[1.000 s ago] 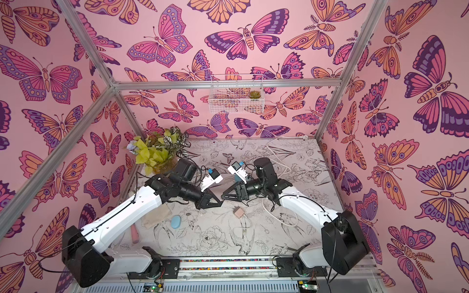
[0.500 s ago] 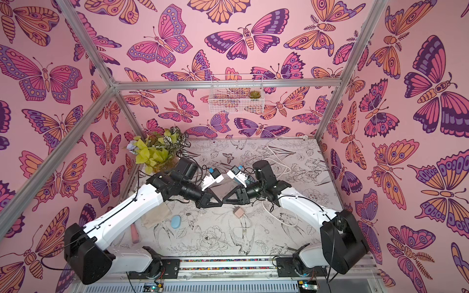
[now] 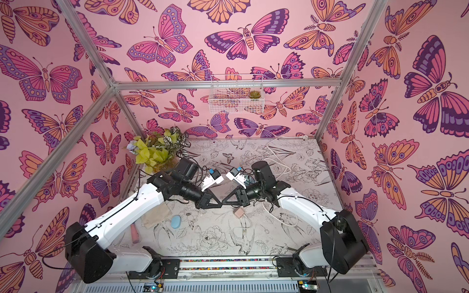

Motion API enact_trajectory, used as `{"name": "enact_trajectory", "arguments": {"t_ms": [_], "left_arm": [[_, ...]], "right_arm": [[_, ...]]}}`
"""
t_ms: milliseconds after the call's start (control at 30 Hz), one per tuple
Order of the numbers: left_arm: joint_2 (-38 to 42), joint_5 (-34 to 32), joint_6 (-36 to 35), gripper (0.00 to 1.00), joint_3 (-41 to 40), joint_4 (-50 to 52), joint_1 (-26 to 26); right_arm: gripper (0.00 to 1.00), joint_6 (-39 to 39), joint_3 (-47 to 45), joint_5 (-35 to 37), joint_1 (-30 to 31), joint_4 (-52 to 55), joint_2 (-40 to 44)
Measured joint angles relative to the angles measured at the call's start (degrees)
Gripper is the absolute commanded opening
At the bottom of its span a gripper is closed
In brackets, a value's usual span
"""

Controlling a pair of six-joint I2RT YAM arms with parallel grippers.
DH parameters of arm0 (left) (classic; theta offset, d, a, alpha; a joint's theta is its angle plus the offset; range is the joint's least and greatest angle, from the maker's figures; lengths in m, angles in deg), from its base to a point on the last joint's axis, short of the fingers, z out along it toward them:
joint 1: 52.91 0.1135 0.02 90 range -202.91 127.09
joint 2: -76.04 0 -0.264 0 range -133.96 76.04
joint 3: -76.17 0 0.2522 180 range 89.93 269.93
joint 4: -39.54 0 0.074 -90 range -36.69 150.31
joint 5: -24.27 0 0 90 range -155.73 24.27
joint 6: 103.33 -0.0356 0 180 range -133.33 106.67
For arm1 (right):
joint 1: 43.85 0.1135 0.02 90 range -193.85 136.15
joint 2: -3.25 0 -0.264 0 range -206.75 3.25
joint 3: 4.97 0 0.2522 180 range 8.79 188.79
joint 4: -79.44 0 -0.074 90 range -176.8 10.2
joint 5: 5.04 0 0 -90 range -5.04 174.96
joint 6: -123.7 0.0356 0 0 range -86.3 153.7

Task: Charge the bluetooth headset
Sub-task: Adjust the charging cable.

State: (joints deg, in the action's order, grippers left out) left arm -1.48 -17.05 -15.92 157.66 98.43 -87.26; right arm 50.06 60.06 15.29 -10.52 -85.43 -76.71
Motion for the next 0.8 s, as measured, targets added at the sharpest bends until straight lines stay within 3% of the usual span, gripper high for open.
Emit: {"name": "enact_trajectory", "arguments": {"t_ms": [133, 200, 467, 633, 800], "left_arm": [[0.00, -1.40, -0.09, 0.44, 0.02, 0.28, 0.33], [0.00, -2.40, 0.11, 0.52, 0.07, 0.11, 0.61], [3.50, -9.49, 3.72, 0.63, -1.03, -1.53, 3.50], [9.42, -16.48, 9.46, 0.69, -3.06, -3.58, 6.21], [10.40, -23.69, 15.96, 0.70, -4.76, -4.98, 7.41]], "right_arm": [[0.01, -0.28, 0.00, 0.15, 0.24, 0.13, 0.09], [0.00, -0.57, 0.02, 0.59, 0.42, 0.57, 0.13], [0.00, 1.86, -0.87, 5.33, -0.92, -1.57, 0.57], [0.00, 3.85, -2.36, 10.60, -1.62, -3.39, 2.64], [0.00, 6.03, -4.52, 15.58, -1.62, -6.43, 4.96]]}}
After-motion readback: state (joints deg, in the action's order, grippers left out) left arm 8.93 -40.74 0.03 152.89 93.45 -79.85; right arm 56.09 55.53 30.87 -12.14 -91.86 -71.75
